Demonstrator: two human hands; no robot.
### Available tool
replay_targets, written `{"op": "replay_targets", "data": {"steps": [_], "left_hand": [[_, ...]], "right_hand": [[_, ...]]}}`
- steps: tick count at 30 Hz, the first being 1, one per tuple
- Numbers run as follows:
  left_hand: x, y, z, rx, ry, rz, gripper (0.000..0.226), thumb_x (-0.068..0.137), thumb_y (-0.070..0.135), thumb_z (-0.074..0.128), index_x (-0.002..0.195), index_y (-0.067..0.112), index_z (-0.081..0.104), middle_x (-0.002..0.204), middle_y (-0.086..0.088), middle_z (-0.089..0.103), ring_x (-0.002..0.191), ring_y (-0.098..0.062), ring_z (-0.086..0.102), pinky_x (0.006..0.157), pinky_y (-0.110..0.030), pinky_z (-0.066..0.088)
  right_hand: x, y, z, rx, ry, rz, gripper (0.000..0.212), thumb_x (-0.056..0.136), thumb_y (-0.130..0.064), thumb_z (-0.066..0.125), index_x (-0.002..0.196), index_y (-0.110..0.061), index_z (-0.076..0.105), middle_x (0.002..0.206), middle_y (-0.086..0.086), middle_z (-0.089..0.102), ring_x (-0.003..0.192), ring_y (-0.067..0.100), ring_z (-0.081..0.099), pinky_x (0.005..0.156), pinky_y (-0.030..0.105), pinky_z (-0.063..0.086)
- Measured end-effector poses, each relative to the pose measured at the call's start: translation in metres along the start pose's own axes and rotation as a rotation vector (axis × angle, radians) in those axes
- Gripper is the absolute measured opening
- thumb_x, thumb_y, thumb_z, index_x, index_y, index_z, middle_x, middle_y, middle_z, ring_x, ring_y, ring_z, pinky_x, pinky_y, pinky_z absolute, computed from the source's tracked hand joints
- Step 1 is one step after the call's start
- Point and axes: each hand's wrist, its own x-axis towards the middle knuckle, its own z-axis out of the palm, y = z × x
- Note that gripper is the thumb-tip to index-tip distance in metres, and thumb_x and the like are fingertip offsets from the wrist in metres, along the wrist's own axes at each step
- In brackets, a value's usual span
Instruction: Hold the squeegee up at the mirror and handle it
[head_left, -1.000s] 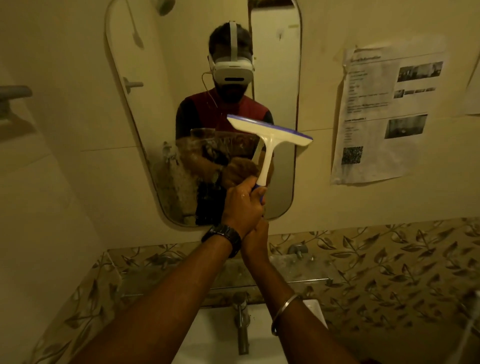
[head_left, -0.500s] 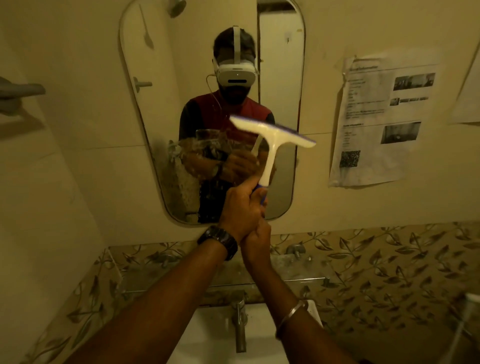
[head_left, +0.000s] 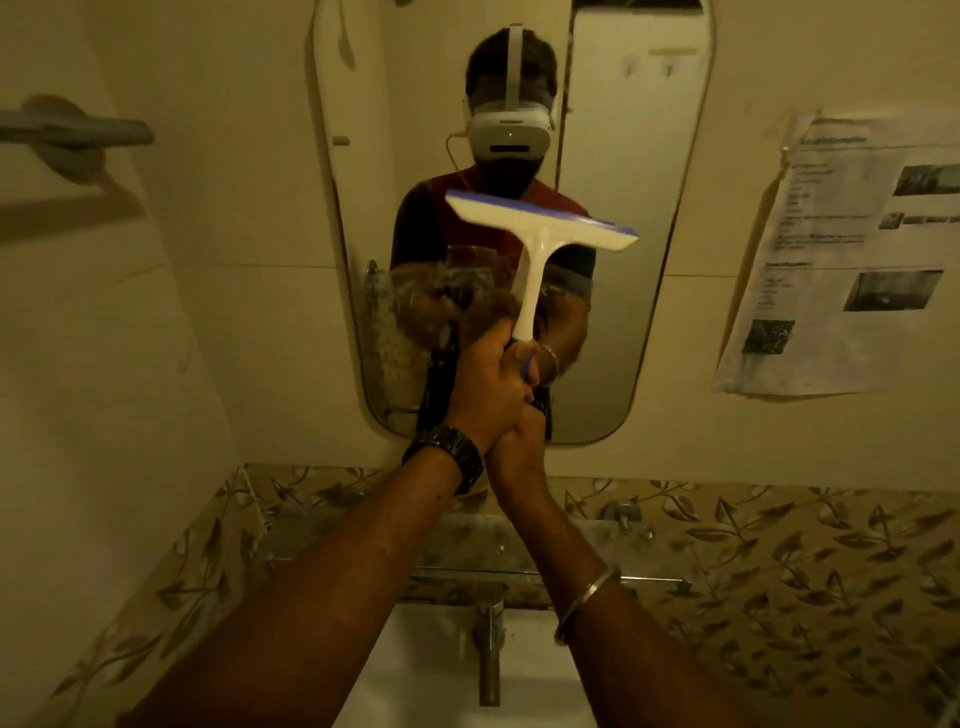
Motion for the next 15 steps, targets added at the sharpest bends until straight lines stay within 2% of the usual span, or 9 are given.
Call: {"op": "replay_targets", "data": {"steps": [2,5,10,12,14,15], "left_hand": [[-0.016,-0.021,-0.003,0.01,0.019,-0.046,0.025,0.107,0.026,0.046,0.113,0.007,0.061,0.083,-0.024,0.064,0.064,-0.02,0.058,0.06,-0.039,0.056],[-0.039,-0.045,-0.005,0.064,0.019,-0.114,0.028,0.104,0.031,0.043,0.106,0.007,0.059,0.077,-0.008,0.062,0.067,-0.016,0.059,0.069,-0.043,0.057],[-0.055,-0.045,-0.006,0.048,0.004,-0.134,0.021,0.106,0.027,0.043,0.099,0.015,0.059,0.075,-0.001,0.06,0.062,-0.011,0.054,0.062,-0.036,0.052],[-0.056,-0.029,-0.009,-0.025,0.0,-0.113,0.019,0.11,0.021,0.043,0.105,0.015,0.061,0.077,-0.004,0.061,0.063,-0.015,0.055,0.061,-0.033,0.053],[-0.049,-0.006,-0.016,-0.09,-0.003,-0.055,0.02,0.111,0.019,0.043,0.116,0.013,0.061,0.08,-0.009,0.063,0.065,-0.021,0.058,0.063,-0.031,0.055],[-0.043,0.003,-0.019,-0.113,-0.005,-0.021,0.021,0.111,0.018,0.043,0.12,0.011,0.061,0.082,-0.012,0.064,0.067,-0.023,0.06,0.064,-0.031,0.057]], "right_hand": [[-0.013,0.02,0.0,-0.056,-0.021,0.081,0.032,0.104,-0.006,0.048,0.076,-0.012,0.062,0.067,-0.003,0.061,0.055,-0.002,0.056,0.05,0.014,0.043],[-0.035,0.046,0.0,-0.124,-0.021,0.148,0.038,0.104,-0.002,0.05,0.072,-0.019,0.059,0.065,-0.004,0.06,0.053,-0.003,0.056,0.049,0.014,0.041],[-0.051,0.046,-0.005,-0.088,-0.042,0.119,0.024,0.101,-0.001,0.05,0.083,-0.007,0.064,0.07,-0.004,0.065,0.06,-0.003,0.059,0.053,0.013,0.045],[-0.052,0.038,-0.008,-0.053,-0.061,0.075,0.019,0.099,-0.008,0.048,0.089,-0.007,0.065,0.073,-0.004,0.066,0.064,0.004,0.06,0.056,0.02,0.048],[-0.044,0.028,-0.01,-0.05,-0.078,0.013,0.024,0.103,-0.012,0.046,0.088,-0.004,0.064,0.072,0.003,0.064,0.062,0.016,0.057,0.057,0.032,0.046],[-0.037,0.022,-0.009,-0.054,-0.081,-0.013,0.027,0.105,-0.012,0.046,0.085,-0.002,0.061,0.069,0.006,0.061,0.06,0.019,0.054,0.056,0.034,0.043]]}}
